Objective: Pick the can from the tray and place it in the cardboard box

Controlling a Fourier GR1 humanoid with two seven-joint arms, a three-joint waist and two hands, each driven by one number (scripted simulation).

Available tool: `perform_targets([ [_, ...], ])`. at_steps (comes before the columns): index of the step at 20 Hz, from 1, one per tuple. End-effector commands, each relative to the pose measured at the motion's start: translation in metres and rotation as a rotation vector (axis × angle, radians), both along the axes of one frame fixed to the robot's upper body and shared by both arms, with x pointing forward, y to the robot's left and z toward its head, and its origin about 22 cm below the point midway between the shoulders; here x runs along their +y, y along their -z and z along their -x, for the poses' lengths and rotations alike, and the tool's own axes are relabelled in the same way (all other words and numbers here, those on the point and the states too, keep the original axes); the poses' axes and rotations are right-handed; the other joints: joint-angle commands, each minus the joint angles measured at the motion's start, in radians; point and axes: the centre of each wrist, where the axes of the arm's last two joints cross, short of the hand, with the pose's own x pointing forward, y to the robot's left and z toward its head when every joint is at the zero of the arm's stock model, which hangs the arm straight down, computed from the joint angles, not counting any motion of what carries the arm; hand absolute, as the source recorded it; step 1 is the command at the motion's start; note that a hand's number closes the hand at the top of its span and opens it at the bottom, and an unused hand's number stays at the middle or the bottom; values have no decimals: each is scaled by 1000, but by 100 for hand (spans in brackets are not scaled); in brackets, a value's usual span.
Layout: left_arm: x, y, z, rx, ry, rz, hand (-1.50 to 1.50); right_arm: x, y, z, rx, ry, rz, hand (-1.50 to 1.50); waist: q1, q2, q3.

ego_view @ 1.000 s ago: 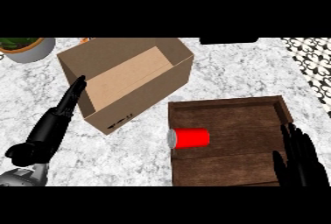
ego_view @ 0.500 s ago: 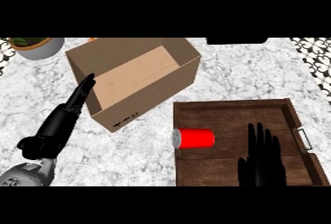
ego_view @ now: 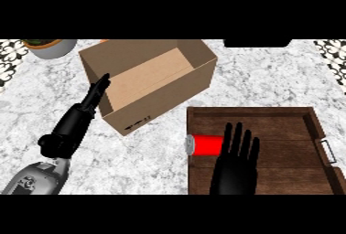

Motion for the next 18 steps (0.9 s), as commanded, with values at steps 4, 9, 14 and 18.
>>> perform_targets([
  [4,-24,21,13,101,76,35,0,32,-12,-16,-5,152,71,-150,20,7,-3],
  [9,-16,17,-4,108,49,18,0,32,-8,-21,21,146,94,-150,6,9,-2],
  [14,-5,17,0,117,45,15,0,29,-10,-21,85,158,77,-150,7,6,-3],
  [18,-17,14,-12,85,56,13,0,29,-5,-35,107,172,72,-150,1,10,-3],
])
